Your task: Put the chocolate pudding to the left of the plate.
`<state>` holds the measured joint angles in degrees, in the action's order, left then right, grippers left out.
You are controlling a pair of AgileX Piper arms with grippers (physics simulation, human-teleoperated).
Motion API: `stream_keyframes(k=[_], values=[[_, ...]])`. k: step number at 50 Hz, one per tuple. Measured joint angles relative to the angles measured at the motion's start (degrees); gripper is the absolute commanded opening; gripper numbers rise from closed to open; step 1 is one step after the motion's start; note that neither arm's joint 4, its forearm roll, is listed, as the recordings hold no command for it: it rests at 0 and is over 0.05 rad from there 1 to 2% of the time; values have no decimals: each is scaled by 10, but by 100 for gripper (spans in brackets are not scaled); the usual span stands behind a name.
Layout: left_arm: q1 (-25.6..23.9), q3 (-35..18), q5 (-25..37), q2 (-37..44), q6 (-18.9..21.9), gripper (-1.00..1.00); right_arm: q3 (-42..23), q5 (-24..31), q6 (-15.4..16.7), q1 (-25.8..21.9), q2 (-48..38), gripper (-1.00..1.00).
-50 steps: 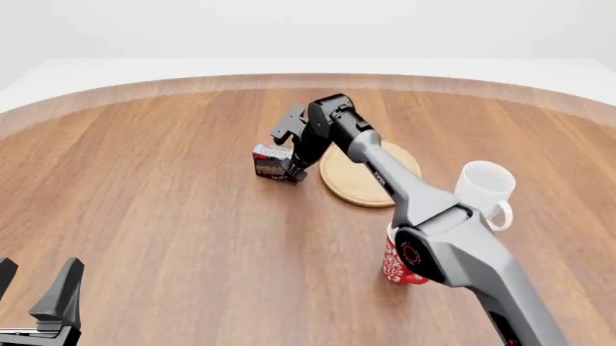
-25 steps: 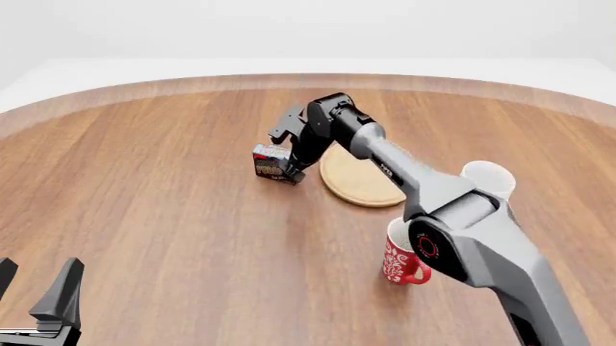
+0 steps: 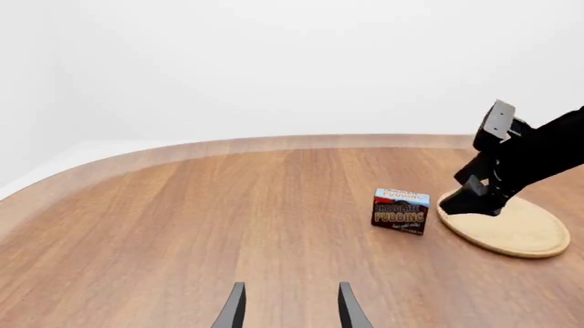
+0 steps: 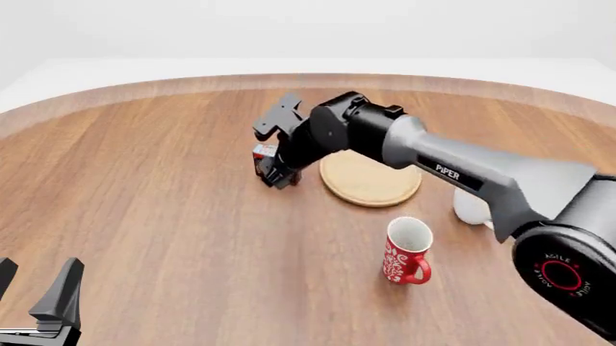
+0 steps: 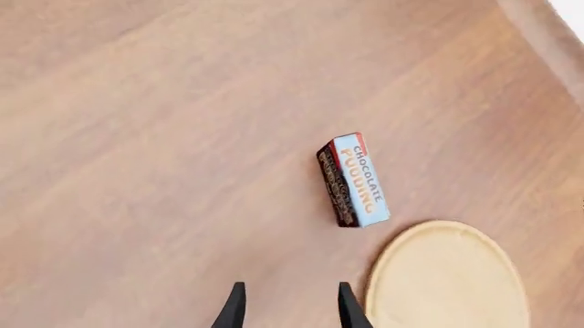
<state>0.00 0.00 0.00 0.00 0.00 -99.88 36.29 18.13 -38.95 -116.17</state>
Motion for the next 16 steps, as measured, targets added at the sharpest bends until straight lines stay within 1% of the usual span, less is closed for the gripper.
stream_keyframes(k=[8,16], values=[[0,0,0,0,0,100,113,-60,-36,-19,97,100],[0,0,0,0,0,100,186,-100,-58,-29,168,100]])
